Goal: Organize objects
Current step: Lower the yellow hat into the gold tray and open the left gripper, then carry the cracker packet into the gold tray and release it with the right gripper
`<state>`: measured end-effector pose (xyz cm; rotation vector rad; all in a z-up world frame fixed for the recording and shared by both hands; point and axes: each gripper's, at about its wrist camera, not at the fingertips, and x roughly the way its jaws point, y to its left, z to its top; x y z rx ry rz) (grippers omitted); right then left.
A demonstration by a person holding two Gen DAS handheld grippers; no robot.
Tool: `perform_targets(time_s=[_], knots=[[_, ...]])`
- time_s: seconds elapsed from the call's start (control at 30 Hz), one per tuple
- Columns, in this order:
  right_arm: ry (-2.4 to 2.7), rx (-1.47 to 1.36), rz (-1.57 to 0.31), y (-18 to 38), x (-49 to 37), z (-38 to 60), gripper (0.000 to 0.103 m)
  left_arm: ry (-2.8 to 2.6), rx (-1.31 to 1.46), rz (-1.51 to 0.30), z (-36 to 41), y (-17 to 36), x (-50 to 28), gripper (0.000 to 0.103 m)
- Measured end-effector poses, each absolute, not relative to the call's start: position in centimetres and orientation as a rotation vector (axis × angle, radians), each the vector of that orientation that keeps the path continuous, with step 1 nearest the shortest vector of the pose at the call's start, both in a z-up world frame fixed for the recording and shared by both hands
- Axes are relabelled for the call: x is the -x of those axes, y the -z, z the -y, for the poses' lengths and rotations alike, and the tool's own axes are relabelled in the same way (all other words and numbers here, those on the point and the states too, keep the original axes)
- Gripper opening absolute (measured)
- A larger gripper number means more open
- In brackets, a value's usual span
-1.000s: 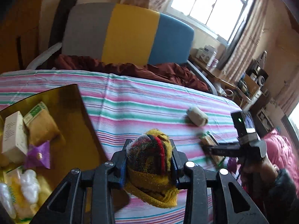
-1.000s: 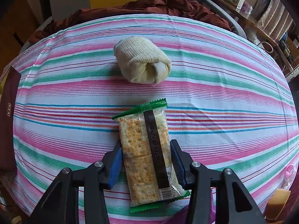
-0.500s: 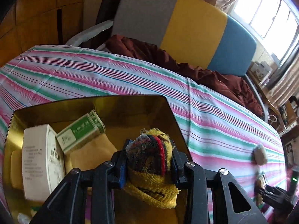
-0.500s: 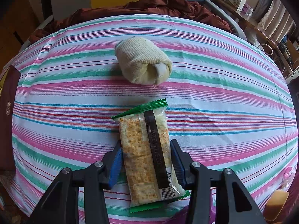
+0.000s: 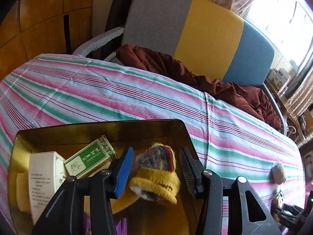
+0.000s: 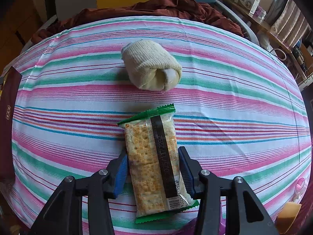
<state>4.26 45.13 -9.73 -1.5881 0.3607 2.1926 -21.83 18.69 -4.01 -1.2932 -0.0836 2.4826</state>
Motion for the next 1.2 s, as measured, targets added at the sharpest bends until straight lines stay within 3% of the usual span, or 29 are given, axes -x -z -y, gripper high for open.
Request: perform_targets(time_s=[0.2, 0.6, 1.2], knots=[[-2.194, 1.586, -0.354, 9.9, -4.5, -45.4, 0.049, -2.484, 1.18, -0.037, -18.2, 2.0, 15.8, 0.057], [-2.198, 1.569, -0.302, 10.0, -5.5, -46.0, 0.049, -2.475, 1.025, -0.172, -17.0, 0.9, 5.0, 0.057], [-2.214, 1.547, -0.263, 9.6, -4.4, -45.6, 0.044, -2.493, 1.017, -0.203, -14.5, 1.8, 1.7, 0.057]])
